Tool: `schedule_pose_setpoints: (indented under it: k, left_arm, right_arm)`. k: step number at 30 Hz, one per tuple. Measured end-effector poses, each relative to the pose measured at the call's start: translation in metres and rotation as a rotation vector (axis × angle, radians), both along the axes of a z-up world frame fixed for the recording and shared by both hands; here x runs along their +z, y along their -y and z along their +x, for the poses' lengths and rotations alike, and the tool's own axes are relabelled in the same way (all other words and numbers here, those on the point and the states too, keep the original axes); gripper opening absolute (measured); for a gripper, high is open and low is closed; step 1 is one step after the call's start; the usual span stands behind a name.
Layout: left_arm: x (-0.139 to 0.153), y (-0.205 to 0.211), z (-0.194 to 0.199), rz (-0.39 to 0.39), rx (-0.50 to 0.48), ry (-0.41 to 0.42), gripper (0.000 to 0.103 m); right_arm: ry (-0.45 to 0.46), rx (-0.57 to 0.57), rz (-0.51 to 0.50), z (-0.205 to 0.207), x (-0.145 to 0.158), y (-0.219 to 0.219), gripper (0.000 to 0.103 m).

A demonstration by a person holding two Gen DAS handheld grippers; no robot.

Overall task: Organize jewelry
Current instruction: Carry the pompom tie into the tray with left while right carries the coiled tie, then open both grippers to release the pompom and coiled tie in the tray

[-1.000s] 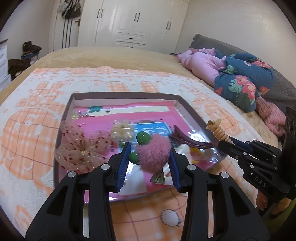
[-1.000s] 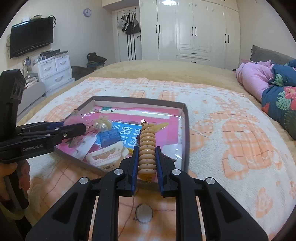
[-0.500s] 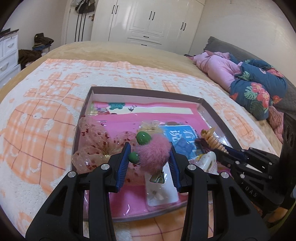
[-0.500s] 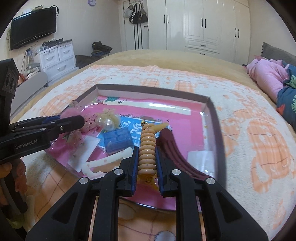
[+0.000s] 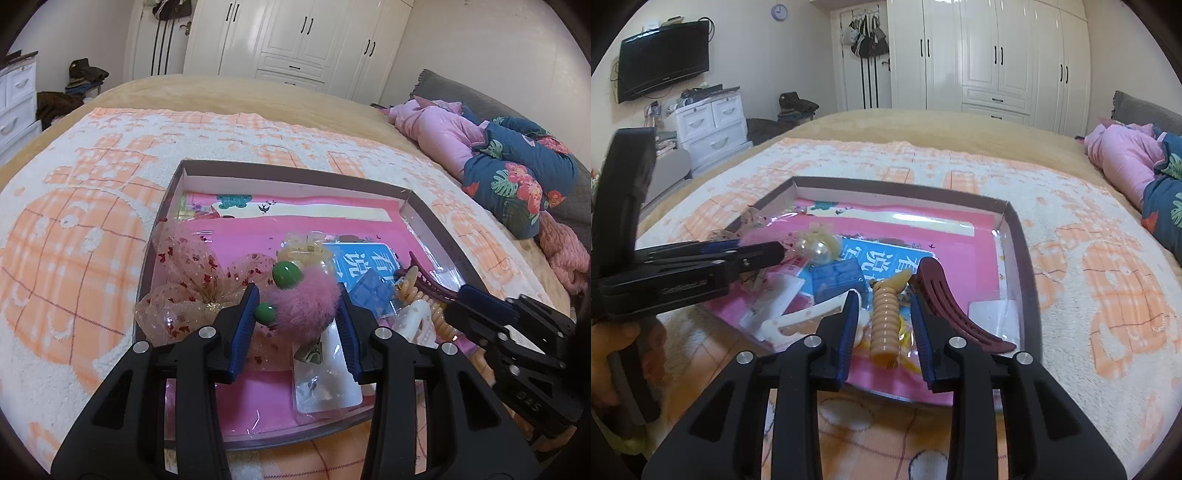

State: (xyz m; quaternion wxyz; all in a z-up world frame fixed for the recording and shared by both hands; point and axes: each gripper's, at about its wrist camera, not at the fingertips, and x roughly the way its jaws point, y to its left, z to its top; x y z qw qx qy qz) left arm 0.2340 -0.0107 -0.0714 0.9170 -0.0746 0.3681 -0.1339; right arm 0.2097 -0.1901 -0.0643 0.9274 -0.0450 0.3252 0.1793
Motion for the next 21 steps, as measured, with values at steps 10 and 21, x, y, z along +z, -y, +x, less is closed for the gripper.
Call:
schedule_pose_setpoints:
  k: [10, 21]
  left_arm:
    - [0.012, -0.001, -0.013, -0.009, 0.003, 0.020, 0.048]
    - [0.033, -0.001, -0.055, 0.008, 0.011, 0.070, 0.073]
  right_arm:
    - [0.031, -0.020, 0.022, -0.030, 0.014, 0.013, 0.039]
    - [0.067, -0.057, 0.045, -0.059, 0.025, 0.029, 0.055]
